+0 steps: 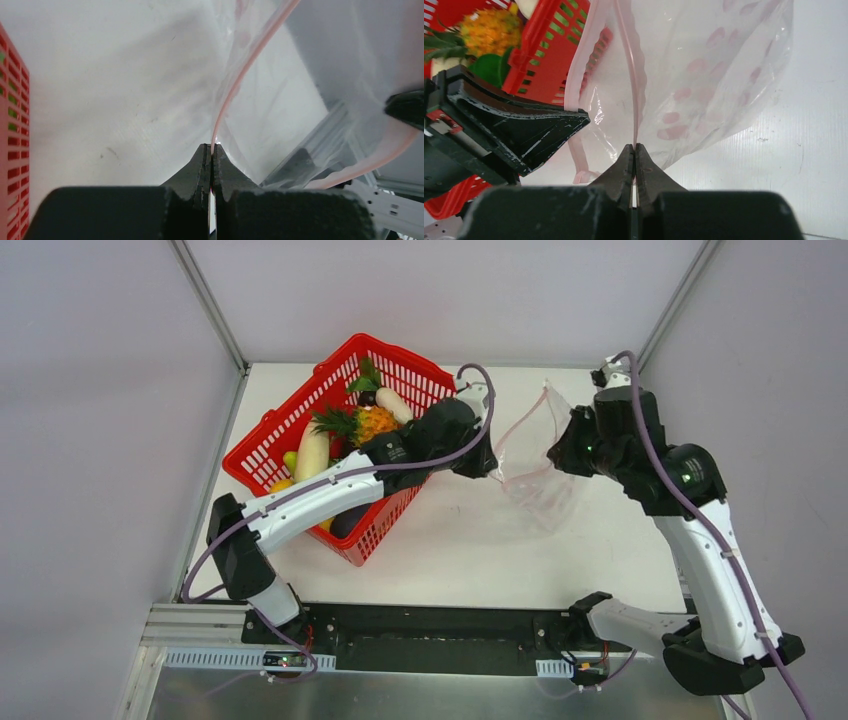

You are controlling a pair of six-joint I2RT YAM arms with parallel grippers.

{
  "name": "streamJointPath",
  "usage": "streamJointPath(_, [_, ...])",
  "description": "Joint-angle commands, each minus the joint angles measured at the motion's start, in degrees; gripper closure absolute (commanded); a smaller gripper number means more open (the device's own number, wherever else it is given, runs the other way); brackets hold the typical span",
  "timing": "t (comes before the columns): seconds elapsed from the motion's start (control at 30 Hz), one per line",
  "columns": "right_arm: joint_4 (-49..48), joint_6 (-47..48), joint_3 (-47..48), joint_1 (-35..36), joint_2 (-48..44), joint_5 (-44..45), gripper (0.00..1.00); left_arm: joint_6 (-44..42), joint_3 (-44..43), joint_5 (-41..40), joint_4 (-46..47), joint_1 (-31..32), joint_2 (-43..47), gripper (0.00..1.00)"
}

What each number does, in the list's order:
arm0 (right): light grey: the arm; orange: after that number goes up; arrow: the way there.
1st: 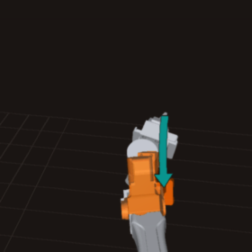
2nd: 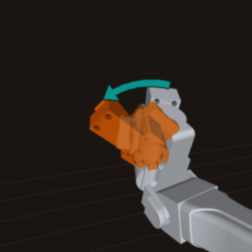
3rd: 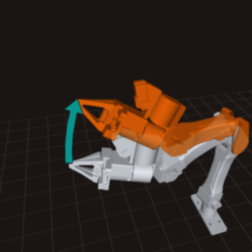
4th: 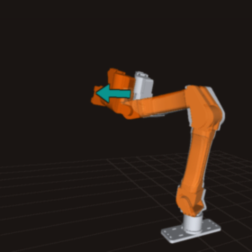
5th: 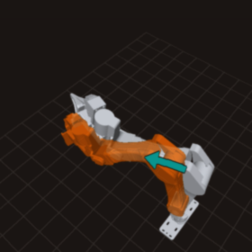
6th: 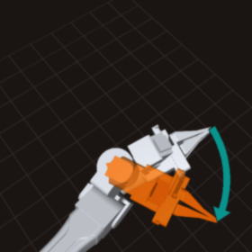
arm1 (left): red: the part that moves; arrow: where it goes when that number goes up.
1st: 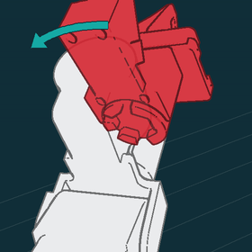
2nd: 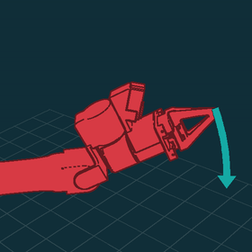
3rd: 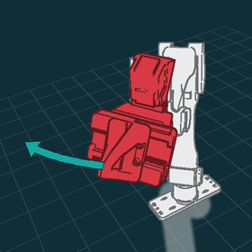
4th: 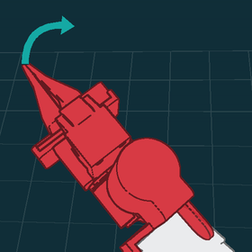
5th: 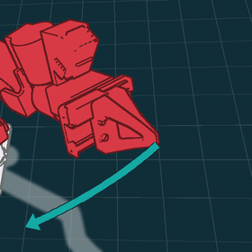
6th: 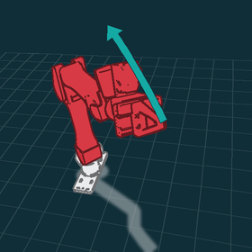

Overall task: Place the food in the zip-top bag and seal the zipper
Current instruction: Open the zipper of the food storage bag at the center of the board.

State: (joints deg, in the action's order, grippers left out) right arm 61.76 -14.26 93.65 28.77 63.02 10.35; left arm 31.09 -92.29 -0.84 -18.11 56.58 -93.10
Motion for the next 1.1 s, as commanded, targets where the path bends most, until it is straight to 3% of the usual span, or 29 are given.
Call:
streamJointPath(0.0, [-2.1,0.8,-4.0,0.2,3.8,-1.4,1.0,3.9,9.5,-3.9,3.2,-0.3,2.6,1.0])
streamJointPath(0.27, [-8.5,0.2,-9.6,0.1,5.2,-5.2,1.0,3.2,12.7,-7.8,0.1,-0.6,1.9,1.0])
streamJointPath(0.63, [-6.1,1.0,-8.4,0.2,0.4,-7.2,1.0,3.4,13.2,-11.2,-2.6,-1.9,0.6,1.0])
streamJointPath(0.77, [-7.2,0.6,-11.0,0.2,1.7,-6.1,1.0,3.3,15.2,-7.0,2.1,-1.8,1.2,0.81])
streamJointPath(0.87, [-9.9,-0.1,-12.8,0.2,2.4,-8.6,1.0,3.1,14.0,-2.9,3.4,-1.8,0.9,0.72])
streamJointPath(1.07, [-12.5,0.3,-15.2,0.2,3.0,-12.2,1.0,0.2,11.1,-2.1,3.0,-1.9,1.1,0.53])
